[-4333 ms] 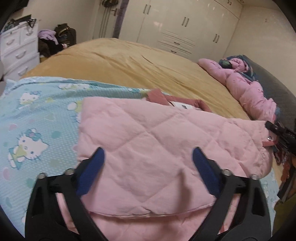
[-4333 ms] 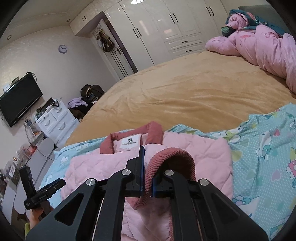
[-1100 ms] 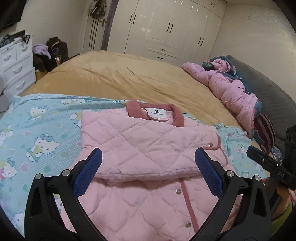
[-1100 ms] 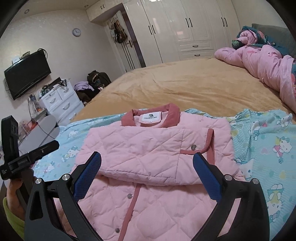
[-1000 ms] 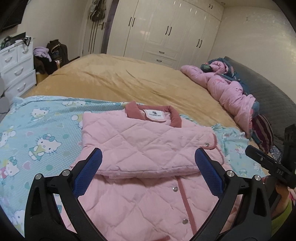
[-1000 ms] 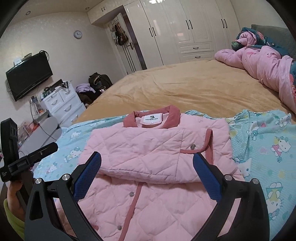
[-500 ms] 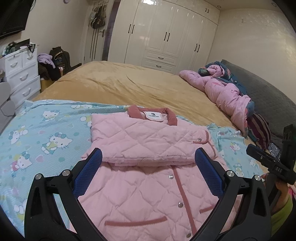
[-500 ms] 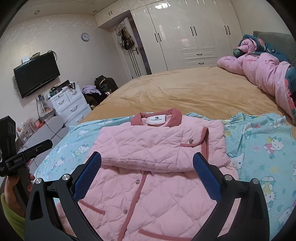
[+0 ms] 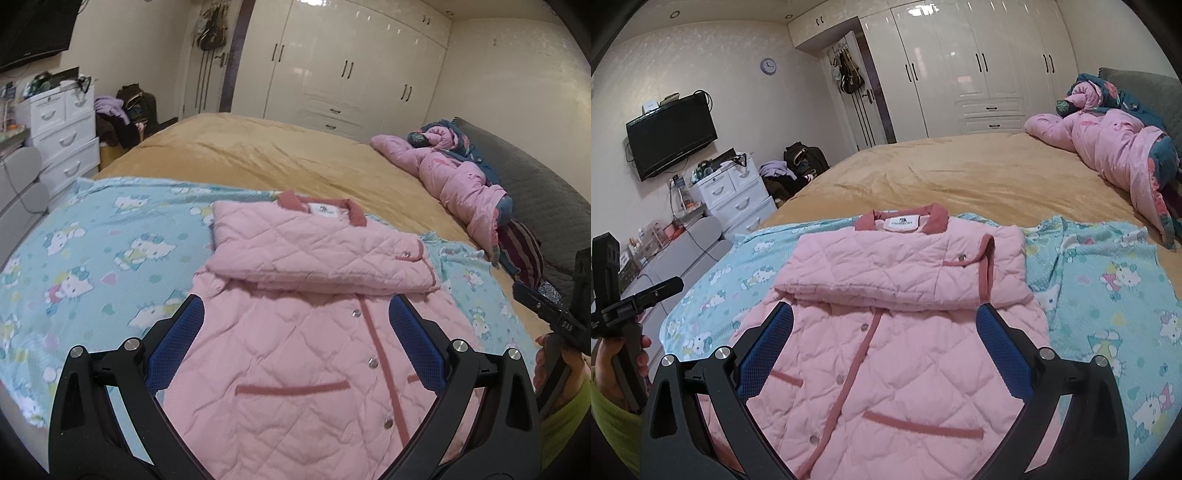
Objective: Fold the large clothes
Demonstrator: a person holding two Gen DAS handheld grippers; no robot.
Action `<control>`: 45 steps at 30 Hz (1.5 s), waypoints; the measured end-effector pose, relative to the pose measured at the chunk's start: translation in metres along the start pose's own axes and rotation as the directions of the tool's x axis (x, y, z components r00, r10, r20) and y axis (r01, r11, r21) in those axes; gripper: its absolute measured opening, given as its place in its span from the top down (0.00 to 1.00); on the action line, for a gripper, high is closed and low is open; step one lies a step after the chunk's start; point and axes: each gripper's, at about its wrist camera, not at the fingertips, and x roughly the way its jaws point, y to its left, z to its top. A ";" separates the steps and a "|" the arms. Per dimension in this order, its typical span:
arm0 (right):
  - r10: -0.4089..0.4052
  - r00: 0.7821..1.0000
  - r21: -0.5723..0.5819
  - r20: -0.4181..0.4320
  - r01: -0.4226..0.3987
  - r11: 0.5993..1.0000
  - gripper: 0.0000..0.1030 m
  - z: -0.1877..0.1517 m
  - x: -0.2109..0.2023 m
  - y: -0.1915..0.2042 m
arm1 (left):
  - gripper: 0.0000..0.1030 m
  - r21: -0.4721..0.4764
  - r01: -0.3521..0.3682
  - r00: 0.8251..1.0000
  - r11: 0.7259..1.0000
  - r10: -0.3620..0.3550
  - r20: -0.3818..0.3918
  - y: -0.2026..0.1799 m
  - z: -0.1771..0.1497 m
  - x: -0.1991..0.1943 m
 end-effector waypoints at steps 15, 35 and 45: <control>0.023 0.999 0.019 -0.039 -0.022 1.000 0.04 -0.034 -0.016 -0.001 | 0.09 -0.081 -0.080 0.995 0.993 0.075 -0.068 0.038 -0.046 -0.024; 0.012 0.994 0.029 -0.111 -0.009 1.000 0.04 -0.074 -0.022 -0.016 | 0.09 -0.140 -0.183 0.958 0.973 0.145 -0.247 0.083 -0.129 -0.017; -0.001 0.992 0.044 -0.130 0.007 0.999 0.04 -0.087 -0.026 -0.028 | 0.09 -0.203 -0.171 0.944 0.964 0.102 -0.313 0.094 -0.160 -0.010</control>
